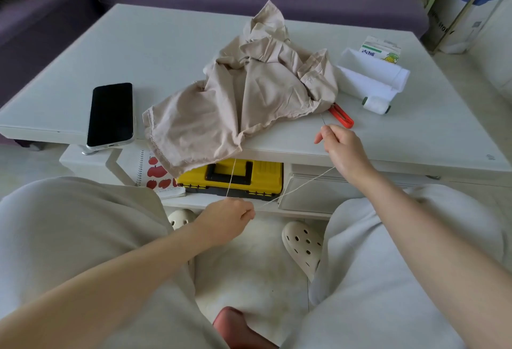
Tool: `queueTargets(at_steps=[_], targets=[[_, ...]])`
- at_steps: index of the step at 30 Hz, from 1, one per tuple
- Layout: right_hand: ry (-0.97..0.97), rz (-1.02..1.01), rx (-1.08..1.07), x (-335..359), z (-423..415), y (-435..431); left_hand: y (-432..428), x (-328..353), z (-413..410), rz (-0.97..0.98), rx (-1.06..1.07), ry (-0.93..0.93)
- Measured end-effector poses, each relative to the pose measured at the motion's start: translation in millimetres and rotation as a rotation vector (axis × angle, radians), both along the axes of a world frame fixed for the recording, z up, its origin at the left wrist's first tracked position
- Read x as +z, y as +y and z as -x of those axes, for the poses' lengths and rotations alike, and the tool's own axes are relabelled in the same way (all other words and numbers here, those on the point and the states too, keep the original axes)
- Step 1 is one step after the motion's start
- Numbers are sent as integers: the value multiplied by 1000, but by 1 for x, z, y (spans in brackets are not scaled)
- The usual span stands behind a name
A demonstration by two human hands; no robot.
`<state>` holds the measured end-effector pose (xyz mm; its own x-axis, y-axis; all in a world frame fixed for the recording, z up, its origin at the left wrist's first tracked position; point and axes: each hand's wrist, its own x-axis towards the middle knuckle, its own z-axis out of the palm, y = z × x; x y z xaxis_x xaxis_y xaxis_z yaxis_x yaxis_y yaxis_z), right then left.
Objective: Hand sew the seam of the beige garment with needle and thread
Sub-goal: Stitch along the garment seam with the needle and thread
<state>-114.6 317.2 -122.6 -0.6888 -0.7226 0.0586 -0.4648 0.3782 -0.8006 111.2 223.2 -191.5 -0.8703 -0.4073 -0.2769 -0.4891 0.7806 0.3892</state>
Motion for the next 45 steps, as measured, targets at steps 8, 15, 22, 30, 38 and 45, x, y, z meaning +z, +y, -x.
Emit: queueTargets(at_steps=[8, 15, 22, 30, 38, 45], targets=[[117, 33, 184, 0, -16, -18, -29, 53, 8, 257, 138, 688], [167, -4, 406, -3, -22, -57, -54, 51, 18, 177, 176, 479], [310, -196, 499, -3, -3, -84, -64, 41, 18, 317, 89, 395], [463, -312, 433, 5, 25, -82, -72, 41, 17, 341, 76, 360], [451, -245, 348, 4, 15, -76, -89, 44, 23, 308, 55, 402], [243, -65, 587, 2, -30, -84, -95, 51, 22, 261, 64, 387]])
